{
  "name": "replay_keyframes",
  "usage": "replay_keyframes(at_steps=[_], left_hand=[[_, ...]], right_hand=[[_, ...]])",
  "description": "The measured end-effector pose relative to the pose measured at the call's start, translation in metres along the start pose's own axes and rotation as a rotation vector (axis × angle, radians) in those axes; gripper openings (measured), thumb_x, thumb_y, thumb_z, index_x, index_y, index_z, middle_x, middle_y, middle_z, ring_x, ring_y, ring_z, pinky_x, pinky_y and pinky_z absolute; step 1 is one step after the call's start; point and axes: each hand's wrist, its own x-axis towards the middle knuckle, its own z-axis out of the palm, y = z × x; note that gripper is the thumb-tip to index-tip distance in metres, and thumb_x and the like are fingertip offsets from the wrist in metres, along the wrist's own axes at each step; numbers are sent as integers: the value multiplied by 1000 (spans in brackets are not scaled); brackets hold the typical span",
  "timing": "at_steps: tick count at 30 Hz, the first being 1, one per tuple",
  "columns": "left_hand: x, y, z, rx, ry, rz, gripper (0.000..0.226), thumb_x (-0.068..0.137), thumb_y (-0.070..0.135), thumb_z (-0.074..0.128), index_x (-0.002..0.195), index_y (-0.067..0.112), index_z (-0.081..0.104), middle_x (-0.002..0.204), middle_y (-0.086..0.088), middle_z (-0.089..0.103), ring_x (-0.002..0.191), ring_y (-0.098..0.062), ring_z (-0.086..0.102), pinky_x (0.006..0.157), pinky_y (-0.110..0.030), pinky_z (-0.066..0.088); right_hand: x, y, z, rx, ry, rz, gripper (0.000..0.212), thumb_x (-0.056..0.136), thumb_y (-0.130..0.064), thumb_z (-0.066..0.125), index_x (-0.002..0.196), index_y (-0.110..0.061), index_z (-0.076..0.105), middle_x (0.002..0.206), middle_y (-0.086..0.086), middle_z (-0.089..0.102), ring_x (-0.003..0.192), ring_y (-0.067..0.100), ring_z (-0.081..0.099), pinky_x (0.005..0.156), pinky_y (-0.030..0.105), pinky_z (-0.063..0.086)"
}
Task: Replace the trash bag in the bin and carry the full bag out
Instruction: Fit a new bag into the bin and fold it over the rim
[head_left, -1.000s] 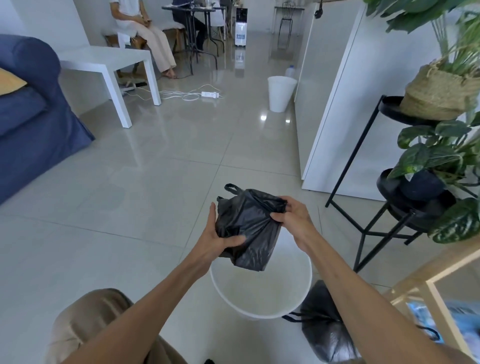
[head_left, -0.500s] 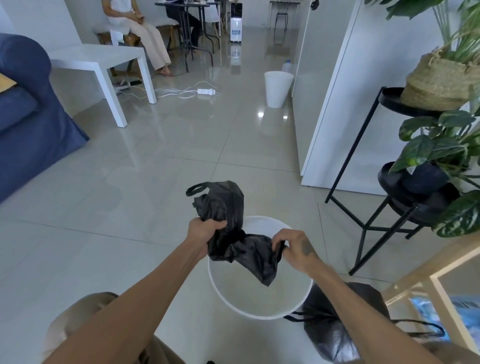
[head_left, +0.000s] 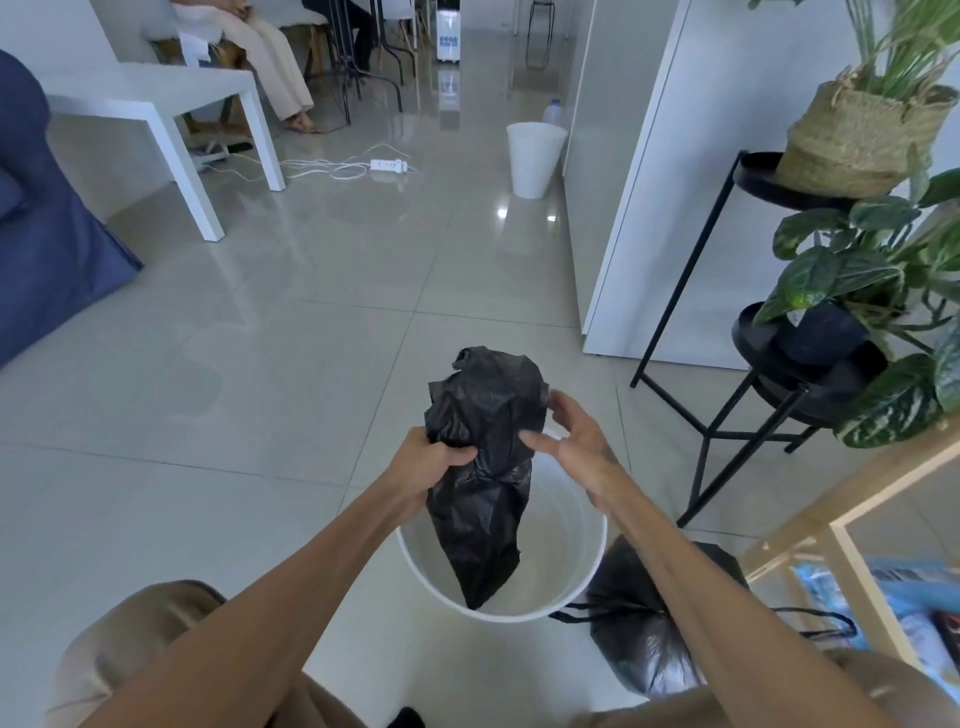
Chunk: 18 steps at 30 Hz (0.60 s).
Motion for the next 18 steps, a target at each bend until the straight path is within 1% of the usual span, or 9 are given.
replay_keyframes(at_steps=[3, 6, 8, 10, 12, 14, 15, 16, 18], left_hand=[[0, 4, -1, 65, -153, -12, 48, 80, -4, 75, 125, 8, 67, 114, -6, 77, 107, -28, 72, 97, -46, 56], [8, 8, -1, 203, -246, -20, 51, 78, -1, 77, 126, 13, 67, 116, -2, 76, 111, -26, 70, 101, -46, 53], [13, 7, 4, 291, -171, 35, 48, 76, 5, 81, 122, 14, 70, 113, -1, 77, 108, -25, 70, 102, -47, 53], [15, 9, 13, 335, 22, 98, 51, 73, 11, 84, 122, 13, 70, 115, -3, 75, 107, -27, 69, 98, -49, 55], [12, 8, 19, 385, 179, 183, 68, 74, 16, 86, 136, 14, 57, 129, -5, 66, 117, -27, 63, 100, -49, 54], [7, 11, 22, 473, 302, 291, 84, 78, 27, 85, 149, 19, 42, 136, -6, 57, 122, -26, 57, 102, -45, 51], [3, 14, 24, 508, 369, 359, 79, 81, 33, 82, 148, 21, 42, 131, -6, 59, 116, -24, 59, 97, -39, 53], [-3, 17, 25, 526, 406, 439, 67, 84, 37, 78, 143, 22, 49, 120, -4, 64, 103, -20, 62, 87, -31, 53], [-15, 21, 34, 538, 323, 491, 42, 87, 43, 71, 124, 24, 63, 96, 3, 69, 83, -11, 64, 74, -20, 51]], right_hand=[[0, -3, -22, 289, -290, 75, 67, 78, -17, 82, 139, -15, 52, 136, 2, 63, 129, 22, 53, 118, 49, 31], [-4, -5, -24, 312, -366, 70, 55, 77, -7, 81, 130, -6, 62, 125, 5, 71, 121, 25, 62, 112, 46, 42], [-6, -2, -22, 306, -257, 65, 52, 76, -7, 82, 125, -7, 65, 119, 3, 74, 115, 21, 66, 107, 42, 47], [-11, -5, -17, 243, -127, 57, 42, 76, -9, 84, 115, -12, 70, 108, -1, 76, 100, 12, 69, 98, 36, 53], [-14, -3, -10, 156, 13, 32, 30, 76, -10, 84, 99, -23, 69, 96, -8, 73, 87, 6, 68, 87, 29, 57], [-14, -3, -4, 76, 143, 5, 31, 75, -13, 85, 99, -23, 68, 97, -6, 72, 88, 12, 68, 84, 28, 57], [-13, -2, -2, 49, 200, -6, 35, 75, -14, 85, 104, -18, 67, 99, -3, 71, 90, 15, 68, 82, 27, 56], [-12, -1, 2, 37, 228, -24, 40, 74, -13, 86, 109, -14, 66, 100, -2, 71, 91, 16, 68, 79, 24, 55], [-13, 4, 10, 62, 210, -57, 45, 74, -9, 85, 112, -13, 62, 98, -5, 70, 87, 12, 68, 72, 18, 54]])
